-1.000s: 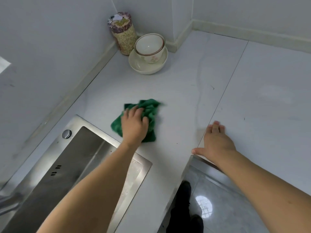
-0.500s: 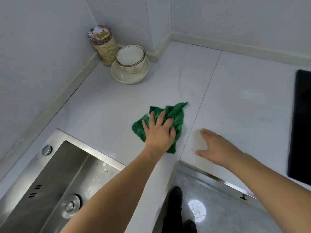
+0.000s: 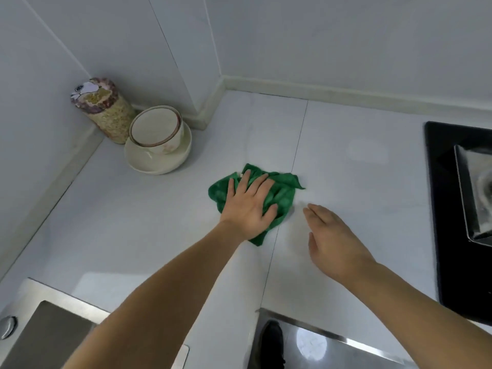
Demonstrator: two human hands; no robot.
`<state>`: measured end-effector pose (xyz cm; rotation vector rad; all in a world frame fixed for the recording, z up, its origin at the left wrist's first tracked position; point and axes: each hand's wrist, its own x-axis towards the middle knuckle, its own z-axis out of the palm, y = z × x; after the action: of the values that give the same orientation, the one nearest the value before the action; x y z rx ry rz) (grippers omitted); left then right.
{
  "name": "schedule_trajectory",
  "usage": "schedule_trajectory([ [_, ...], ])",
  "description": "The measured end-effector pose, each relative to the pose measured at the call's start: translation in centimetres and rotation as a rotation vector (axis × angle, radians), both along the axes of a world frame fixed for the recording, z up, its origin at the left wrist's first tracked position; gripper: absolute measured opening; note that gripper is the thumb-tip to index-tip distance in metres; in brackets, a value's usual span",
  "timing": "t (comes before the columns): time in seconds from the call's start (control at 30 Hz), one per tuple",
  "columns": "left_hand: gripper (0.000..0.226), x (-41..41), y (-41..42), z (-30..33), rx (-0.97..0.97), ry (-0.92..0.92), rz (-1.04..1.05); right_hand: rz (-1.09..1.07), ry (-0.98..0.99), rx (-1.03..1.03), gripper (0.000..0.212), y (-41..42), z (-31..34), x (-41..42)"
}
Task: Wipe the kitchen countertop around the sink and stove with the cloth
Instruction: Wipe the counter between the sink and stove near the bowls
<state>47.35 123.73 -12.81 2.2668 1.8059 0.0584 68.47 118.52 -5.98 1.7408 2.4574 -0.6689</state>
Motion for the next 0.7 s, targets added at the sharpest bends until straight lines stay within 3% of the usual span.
schedule_trajectory([
  [0.13, 0.067, -0.3, 6.3, 0.6, 0.029, -0.11, -0.116, -0.066, 0.053, 0.024, 0.055, 3.9, -0.1, -0.7],
  [0.2, 0.064, -0.8, 5.5, 0.5, 0.08, -0.289, -0.042, -0.124, 0.12, 0.035, 0.052, 5.7, 0.2, -1.4],
  [0.27, 0.064, -2.1, 3.2, 0.0, 0.077, -0.347, 0.032, -0.114, 0.153, 0.069, 0.05, 7.6, 0.3, -2.8],
  [0.37, 0.071, -3.4, 0.9, 0.3, 0.033, -0.258, 0.079, -0.025, 0.127, 0.02, 0.058, 9.6, 0.5, -6.1],
  [0.5, 0.077, -2.8, -0.2, 1.6, -0.095, -0.089, 0.174, 0.039, -0.109, -0.174, 0.076, 10.8, -0.6, -10.0],
  [0.6, 0.082, -2.4, 0.9, 1.7, -0.238, -0.054, 0.224, 0.054, -0.22, -0.215, 0.079, 12.2, -1.5, -10.3],
  [0.7, 0.083, -2.4, 4.9, 1.5, -0.299, -0.038, 0.21, 0.097, -0.205, -0.188, 0.077, 14.9, -2.2, -10.1],
])
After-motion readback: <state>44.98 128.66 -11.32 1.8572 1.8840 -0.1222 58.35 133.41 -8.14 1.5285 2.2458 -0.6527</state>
